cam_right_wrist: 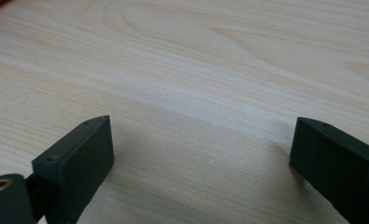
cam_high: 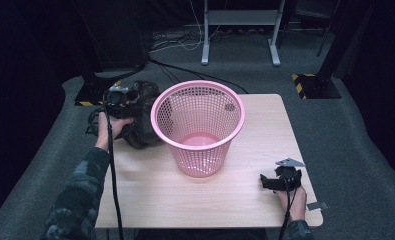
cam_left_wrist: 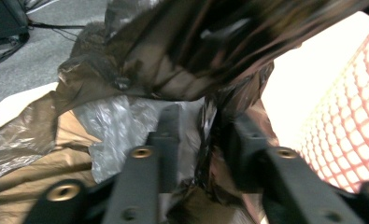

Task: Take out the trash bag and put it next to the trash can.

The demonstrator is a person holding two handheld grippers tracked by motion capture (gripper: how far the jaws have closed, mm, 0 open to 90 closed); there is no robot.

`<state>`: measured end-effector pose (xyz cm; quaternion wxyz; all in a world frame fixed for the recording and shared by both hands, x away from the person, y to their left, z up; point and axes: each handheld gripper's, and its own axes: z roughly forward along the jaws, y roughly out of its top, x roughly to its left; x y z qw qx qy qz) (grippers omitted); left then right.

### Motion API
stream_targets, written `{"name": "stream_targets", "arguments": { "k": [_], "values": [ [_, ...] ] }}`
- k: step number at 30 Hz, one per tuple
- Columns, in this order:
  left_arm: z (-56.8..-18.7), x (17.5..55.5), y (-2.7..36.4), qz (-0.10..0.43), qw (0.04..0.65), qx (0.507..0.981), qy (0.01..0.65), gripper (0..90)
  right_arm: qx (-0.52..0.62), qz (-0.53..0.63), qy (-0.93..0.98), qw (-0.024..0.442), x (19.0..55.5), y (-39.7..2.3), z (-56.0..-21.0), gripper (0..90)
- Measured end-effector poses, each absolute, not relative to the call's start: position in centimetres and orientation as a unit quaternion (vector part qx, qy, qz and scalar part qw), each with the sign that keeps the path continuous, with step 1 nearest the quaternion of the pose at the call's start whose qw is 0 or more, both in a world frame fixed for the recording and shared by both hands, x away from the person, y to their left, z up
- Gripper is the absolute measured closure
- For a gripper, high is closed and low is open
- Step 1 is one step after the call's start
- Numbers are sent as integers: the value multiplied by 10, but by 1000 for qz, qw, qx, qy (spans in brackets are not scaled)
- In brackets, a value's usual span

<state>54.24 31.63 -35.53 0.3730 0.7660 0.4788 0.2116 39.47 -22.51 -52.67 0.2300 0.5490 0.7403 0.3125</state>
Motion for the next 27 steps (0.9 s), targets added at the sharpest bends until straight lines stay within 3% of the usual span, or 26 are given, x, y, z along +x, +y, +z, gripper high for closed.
{"name": "stream_targets", "arguments": {
  "k": [4,8,13,17,27],
  "values": [
    [-349,522,309,231,375,766,469,311,549,313,739,232,394,-225,-527,60],
    [-339,491,304,247,373,771,454,158,548,314,740,233,393,-225,-527,62],
    [-338,450,304,261,375,771,443,145,549,314,739,233,393,-225,-527,63],
    [-347,417,306,259,387,772,432,73,550,314,738,233,393,-225,-527,63],
    [-402,347,307,276,395,768,422,1,549,315,738,235,393,-225,-527,66]
  ]
}}
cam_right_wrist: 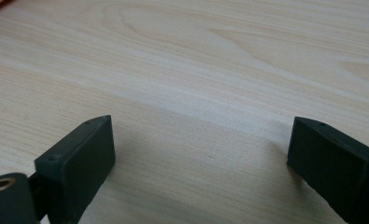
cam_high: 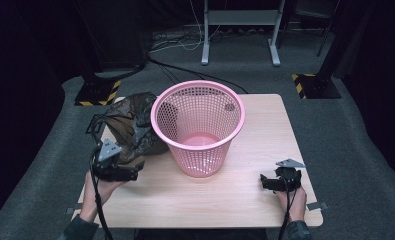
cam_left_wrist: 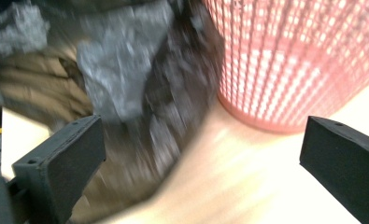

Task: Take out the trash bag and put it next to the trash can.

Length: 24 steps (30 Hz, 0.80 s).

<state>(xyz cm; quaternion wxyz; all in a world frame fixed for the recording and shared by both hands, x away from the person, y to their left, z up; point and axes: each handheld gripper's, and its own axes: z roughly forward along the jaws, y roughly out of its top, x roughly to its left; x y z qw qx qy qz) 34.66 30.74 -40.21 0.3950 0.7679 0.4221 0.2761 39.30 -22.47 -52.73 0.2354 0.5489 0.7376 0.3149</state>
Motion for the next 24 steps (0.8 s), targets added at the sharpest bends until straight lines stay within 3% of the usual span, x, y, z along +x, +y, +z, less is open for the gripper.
{"name": "stream_targets", "arguments": {
  "k": [6,13,24],
  "values": [
    [-464,333,311,241,375,780,440,0,548,316,737,237,393,-225,-528,61],
    [-523,359,321,189,348,781,483,1,548,317,737,238,393,-225,-528,52],
    [-530,371,319,202,326,789,480,0,564,307,729,237,395,-224,-529,0]
  ]
}}
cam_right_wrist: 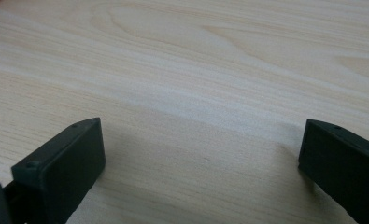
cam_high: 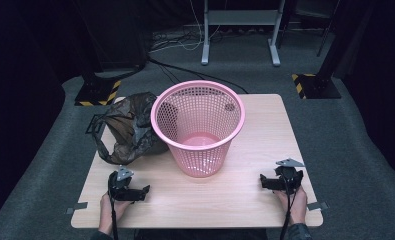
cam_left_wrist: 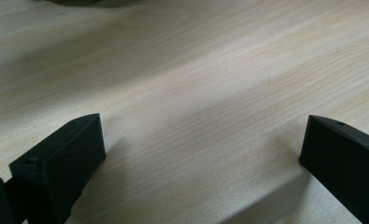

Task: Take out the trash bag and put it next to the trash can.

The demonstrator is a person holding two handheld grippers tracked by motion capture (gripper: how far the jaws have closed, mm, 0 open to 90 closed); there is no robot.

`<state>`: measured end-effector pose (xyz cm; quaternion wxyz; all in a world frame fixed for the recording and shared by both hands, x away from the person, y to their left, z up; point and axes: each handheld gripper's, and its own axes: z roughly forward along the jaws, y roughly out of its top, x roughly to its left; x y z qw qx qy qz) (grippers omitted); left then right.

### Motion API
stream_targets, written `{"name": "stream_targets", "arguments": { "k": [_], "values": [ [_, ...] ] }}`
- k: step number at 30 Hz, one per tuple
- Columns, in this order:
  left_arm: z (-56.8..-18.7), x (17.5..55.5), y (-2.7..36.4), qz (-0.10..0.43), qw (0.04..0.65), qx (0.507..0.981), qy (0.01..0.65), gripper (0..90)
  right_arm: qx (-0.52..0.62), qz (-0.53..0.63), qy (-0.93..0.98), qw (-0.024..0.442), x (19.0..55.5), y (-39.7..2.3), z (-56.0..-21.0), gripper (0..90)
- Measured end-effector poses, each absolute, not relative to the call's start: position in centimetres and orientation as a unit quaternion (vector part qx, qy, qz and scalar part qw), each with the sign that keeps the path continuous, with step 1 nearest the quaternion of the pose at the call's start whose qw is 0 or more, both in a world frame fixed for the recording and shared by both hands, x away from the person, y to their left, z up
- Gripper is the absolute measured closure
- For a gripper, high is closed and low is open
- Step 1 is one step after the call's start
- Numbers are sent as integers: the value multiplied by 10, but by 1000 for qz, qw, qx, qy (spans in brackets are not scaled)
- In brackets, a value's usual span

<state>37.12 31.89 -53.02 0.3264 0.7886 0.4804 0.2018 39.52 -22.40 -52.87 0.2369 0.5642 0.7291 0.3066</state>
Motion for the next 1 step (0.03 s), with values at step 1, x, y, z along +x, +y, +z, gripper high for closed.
{"name": "stream_targets", "arguments": {
  "k": [1],
  "values": [
    [-530,371,319,202,327,788,481,0,564,307,729,237,395,-224,-529,0]
  ]
}}
